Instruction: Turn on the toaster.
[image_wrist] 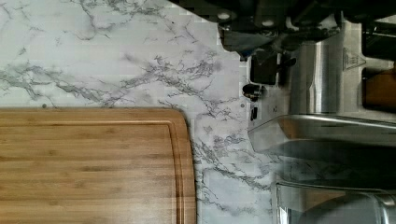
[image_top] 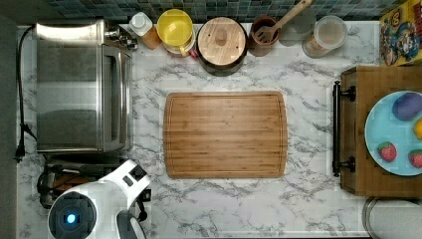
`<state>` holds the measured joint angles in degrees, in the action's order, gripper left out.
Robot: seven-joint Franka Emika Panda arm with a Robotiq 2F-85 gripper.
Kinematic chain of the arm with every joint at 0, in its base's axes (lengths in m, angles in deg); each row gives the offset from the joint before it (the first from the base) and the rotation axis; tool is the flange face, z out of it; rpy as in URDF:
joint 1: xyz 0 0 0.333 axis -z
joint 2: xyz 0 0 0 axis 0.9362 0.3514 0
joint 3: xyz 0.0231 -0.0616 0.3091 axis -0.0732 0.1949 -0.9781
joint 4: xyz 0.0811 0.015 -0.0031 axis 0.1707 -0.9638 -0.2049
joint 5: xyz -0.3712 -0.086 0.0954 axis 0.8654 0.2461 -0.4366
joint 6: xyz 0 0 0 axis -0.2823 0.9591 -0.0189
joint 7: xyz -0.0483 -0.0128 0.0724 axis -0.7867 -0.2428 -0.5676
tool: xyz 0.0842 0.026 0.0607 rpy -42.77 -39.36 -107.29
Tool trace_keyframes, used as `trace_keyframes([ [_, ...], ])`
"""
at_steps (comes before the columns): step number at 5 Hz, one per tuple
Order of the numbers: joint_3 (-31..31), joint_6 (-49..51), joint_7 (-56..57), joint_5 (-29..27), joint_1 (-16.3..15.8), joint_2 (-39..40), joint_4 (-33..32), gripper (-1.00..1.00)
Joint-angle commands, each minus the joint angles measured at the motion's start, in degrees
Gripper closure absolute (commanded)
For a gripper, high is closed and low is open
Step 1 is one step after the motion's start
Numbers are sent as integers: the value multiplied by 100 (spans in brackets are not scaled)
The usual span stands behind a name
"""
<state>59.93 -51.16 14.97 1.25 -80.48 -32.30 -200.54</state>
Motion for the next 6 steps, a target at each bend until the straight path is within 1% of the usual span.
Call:
trace_keyframes([
  [1,494,-631,747,-644,-1,-282,-1019,100],
  [2,744,-870,1502,-1140,-297,-701,-1339,100],
  [3,774,-1135,2078,-1579,-461,-918,-1575,100],
  [4,780,-1280,2256,-1675,-587,-805,-1597,100],
  [5,638,-1271,2459,-1719,-466,-563,-1553,100],
  [6,705,-1254,2348,-1715,-565,-414,-1454,100],
])
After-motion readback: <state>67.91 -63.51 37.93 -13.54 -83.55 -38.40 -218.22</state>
